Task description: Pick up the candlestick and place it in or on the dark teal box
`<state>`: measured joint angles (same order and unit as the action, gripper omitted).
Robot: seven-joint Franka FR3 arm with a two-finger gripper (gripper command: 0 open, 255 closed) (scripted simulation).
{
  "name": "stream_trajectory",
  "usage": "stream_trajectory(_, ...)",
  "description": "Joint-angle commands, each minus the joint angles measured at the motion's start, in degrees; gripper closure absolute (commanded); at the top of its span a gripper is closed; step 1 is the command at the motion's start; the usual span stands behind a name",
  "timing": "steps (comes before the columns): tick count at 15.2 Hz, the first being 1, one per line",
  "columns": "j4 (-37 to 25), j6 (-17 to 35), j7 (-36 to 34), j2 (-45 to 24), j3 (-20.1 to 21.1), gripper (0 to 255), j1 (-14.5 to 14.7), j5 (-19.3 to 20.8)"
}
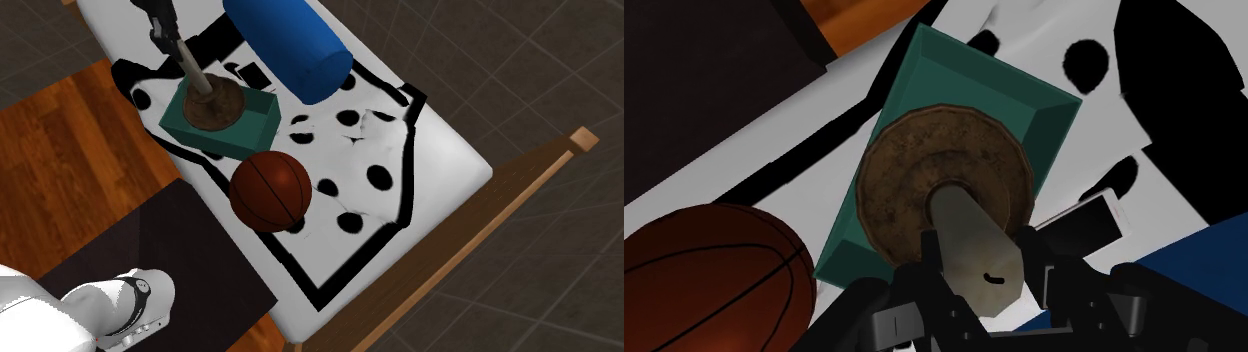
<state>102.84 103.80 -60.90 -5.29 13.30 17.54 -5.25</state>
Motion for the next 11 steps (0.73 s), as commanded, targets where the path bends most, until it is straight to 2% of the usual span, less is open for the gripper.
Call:
stream_trajectory(1, 1.3, 1.6, 0.0, -0.2, 0.0, 255, 0.1, 0.0)
stream_trajectory(10, 2.1, 2.6, 0.1, -0.4, 0.0, 255, 0.1, 0.0)
stream_trajectory(11, 2.1, 2.6, 0.1, -0.4, 0.0, 0, 0.1, 0.0)
